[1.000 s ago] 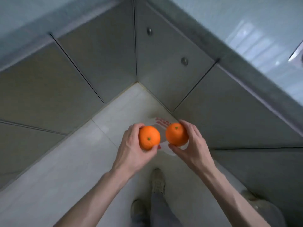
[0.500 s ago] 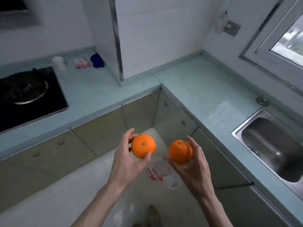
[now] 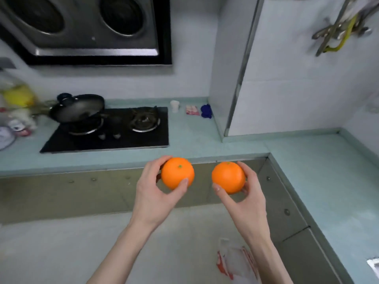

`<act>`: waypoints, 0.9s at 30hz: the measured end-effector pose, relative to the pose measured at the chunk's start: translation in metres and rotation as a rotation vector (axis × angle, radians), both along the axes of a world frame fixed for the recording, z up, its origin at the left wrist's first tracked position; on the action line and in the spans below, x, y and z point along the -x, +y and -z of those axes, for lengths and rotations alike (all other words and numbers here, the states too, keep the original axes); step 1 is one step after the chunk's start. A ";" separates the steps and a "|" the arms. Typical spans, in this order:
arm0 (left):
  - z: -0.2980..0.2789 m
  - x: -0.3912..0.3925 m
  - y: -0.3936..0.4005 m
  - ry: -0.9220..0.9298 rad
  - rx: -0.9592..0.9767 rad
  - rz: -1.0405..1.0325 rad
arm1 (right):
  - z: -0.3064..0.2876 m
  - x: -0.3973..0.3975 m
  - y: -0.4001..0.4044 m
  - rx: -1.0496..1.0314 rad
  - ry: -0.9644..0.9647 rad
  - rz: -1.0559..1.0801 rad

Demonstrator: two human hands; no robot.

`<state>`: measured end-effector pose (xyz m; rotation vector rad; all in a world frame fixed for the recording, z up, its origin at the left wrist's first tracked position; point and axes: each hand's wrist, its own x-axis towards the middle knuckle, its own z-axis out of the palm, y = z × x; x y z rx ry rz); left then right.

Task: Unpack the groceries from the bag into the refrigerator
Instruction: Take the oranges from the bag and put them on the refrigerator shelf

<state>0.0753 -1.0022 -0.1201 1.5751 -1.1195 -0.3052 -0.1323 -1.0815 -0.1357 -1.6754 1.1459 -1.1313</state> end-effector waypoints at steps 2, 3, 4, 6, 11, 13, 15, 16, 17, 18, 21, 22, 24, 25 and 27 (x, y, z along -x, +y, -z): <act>-0.007 -0.013 0.015 0.002 0.015 -0.106 | -0.006 -0.020 -0.004 -0.014 -0.026 -0.082; -0.010 -0.019 0.025 -0.001 0.019 -0.159 | -0.009 -0.030 -0.004 -0.027 -0.047 -0.118; -0.013 -0.026 0.034 -0.006 0.020 -0.213 | -0.011 -0.041 -0.005 -0.036 -0.069 -0.156; -0.019 -0.039 0.055 -0.006 0.018 -0.322 | -0.016 -0.065 -0.004 -0.048 -0.088 -0.248; -0.037 -0.067 0.117 0.007 0.023 -0.566 | -0.033 -0.129 0.016 -0.030 -0.100 -0.501; -0.046 -0.074 0.144 0.002 0.039 -0.651 | -0.043 -0.155 0.032 -0.019 -0.110 -0.598; -0.054 -0.079 0.173 -0.010 0.058 -0.731 | -0.052 -0.181 0.052 -0.003 -0.128 -0.691; -0.058 -0.081 0.189 -0.017 0.064 -0.770 | -0.056 -0.195 0.064 0.009 -0.140 -0.739; -0.061 -0.083 0.203 -0.023 0.065 -0.799 | -0.060 -0.207 0.075 0.018 -0.152 -0.781; -0.064 -0.086 0.217 -0.030 0.065 -0.830 | -0.064 -0.219 0.087 0.030 -0.165 -0.822; -0.071 -0.096 0.275 -0.062 0.061 -0.950 | -0.074 -0.258 0.137 0.062 -0.189 -0.958; -0.075 -0.099 0.294 -0.070 0.059 -0.989 | -0.077 -0.269 0.155 0.068 -0.193 -1.001; -0.082 -0.105 0.333 -0.087 0.063 -1.065 | -0.082 -0.291 0.193 0.080 -0.211 -1.080; -0.086 -0.107 0.353 -0.091 0.067 -1.101 | -0.085 -0.302 0.213 0.085 -0.222 -1.115; -0.094 -0.112 0.394 -0.095 0.077 -1.160 | -0.090 -0.323 0.254 0.091 -0.238 -1.181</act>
